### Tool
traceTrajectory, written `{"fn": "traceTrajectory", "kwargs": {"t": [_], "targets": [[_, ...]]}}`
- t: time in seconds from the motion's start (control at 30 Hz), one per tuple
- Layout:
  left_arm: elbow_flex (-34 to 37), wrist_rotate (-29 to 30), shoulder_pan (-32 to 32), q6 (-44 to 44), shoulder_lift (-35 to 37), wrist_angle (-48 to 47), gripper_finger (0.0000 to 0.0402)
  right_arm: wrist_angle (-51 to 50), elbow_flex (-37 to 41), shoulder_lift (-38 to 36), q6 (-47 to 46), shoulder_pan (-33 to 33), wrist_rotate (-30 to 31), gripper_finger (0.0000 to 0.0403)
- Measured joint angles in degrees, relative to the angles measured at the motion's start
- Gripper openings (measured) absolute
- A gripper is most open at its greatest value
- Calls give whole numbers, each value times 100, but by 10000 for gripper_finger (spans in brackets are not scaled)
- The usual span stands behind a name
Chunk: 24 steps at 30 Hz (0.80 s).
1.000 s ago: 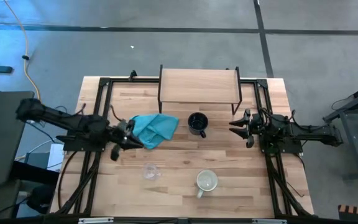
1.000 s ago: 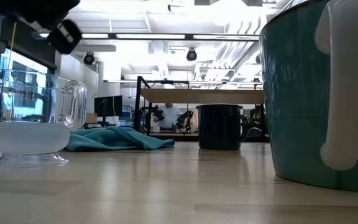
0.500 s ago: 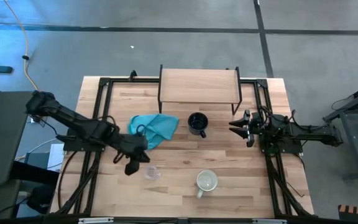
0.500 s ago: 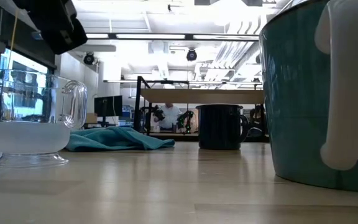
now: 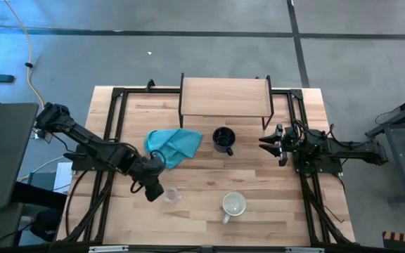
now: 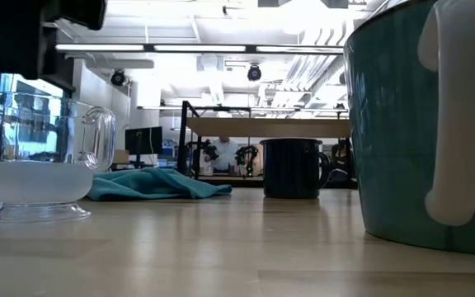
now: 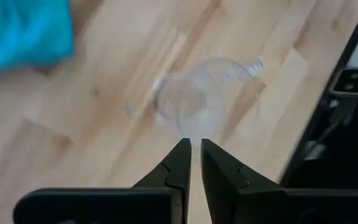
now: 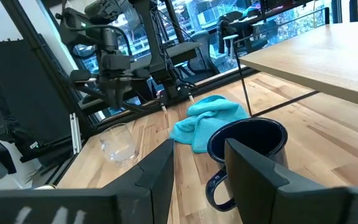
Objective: Stack small to large cups/mugs on shelf
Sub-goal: Put the transparent mug on the shelf
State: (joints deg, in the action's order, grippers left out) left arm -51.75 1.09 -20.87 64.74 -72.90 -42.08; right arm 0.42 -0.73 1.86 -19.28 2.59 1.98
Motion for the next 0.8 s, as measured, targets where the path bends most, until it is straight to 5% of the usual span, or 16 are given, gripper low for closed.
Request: {"fn": "traceTrajectory", "kwargs": {"t": [0.33, 0.63, 0.8], "targets": [[0, -73, 19, 1500, 0, 39, 32, 1, -2, -2, 1, 0, 19, 134], [0, -217, 23, 1996, -19, 5, 137, 1, -2, -2, 1, 0, 19, 134], [0, -209, 23, 2150, -85, 37, 158, 1, -2, -2, 1, 0, 19, 134]]}}
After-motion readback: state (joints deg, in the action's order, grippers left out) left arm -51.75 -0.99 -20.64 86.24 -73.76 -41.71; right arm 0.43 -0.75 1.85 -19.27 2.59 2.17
